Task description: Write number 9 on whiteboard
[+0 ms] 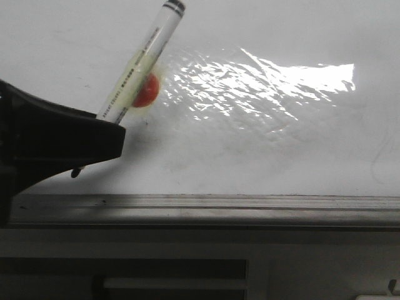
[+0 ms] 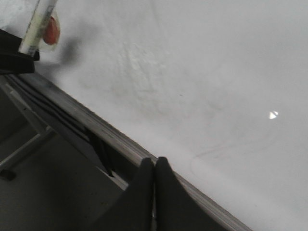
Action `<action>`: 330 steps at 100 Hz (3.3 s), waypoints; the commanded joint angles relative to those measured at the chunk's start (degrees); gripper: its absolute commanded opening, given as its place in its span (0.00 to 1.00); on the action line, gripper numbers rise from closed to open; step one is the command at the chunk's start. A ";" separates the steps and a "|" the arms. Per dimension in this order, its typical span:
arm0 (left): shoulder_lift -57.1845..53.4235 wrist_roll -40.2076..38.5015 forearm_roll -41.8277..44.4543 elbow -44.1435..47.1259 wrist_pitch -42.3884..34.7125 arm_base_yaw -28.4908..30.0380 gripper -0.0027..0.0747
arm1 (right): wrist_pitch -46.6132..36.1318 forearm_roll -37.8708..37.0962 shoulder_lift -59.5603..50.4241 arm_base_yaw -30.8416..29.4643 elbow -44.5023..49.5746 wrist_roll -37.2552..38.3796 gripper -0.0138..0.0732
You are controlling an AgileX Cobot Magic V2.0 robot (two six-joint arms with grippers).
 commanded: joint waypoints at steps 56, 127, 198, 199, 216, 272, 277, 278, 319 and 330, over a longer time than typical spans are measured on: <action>-3.32 -0.27 23.98 -1.43 -5.51 -0.62 0.01 | -7.07 0.58 22.81 20.34 -17.59 -1.17 0.62; -3.32 -0.27 24.96 -1.43 -5.27 -0.62 0.01 | -11.13 2.75 27.05 22.18 -17.59 -1.17 0.10; -19.89 -0.16 9.04 -1.43 -0.33 -0.62 0.39 | -9.36 2.75 22.35 16.61 -17.59 -1.17 0.10; -20.22 -0.16 9.04 -1.43 -0.16 -0.62 0.39 | -9.40 2.75 22.10 16.39 -17.59 -1.17 0.10; -25.20 -0.16 9.04 -1.43 7.08 -0.62 0.38 | -9.27 2.75 20.59 10.71 -18.21 -0.09 0.10; -25.83 -0.36 8.77 -1.43 7.59 -0.62 0.38 | -7.32 2.75 29.29 3.29 -27.59 2.26 0.10; -25.83 -0.36 8.77 -1.43 7.59 -0.62 0.38 | -8.27 2.75 30.71 3.29 -27.82 2.26 0.10; -25.83 -0.36 8.77 -1.43 7.59 -0.62 0.38 | -8.41 2.75 31.12 3.29 -27.82 2.26 0.10; -25.83 -0.36 8.77 -1.43 6.57 -0.62 0.38 | -2.73 2.80 36.82 6.85 -27.85 2.26 0.10; -25.83 -0.36 8.77 -1.43 6.57 -0.62 0.38 | -3.21 1.12 34.37 5.14 -27.85 2.26 0.10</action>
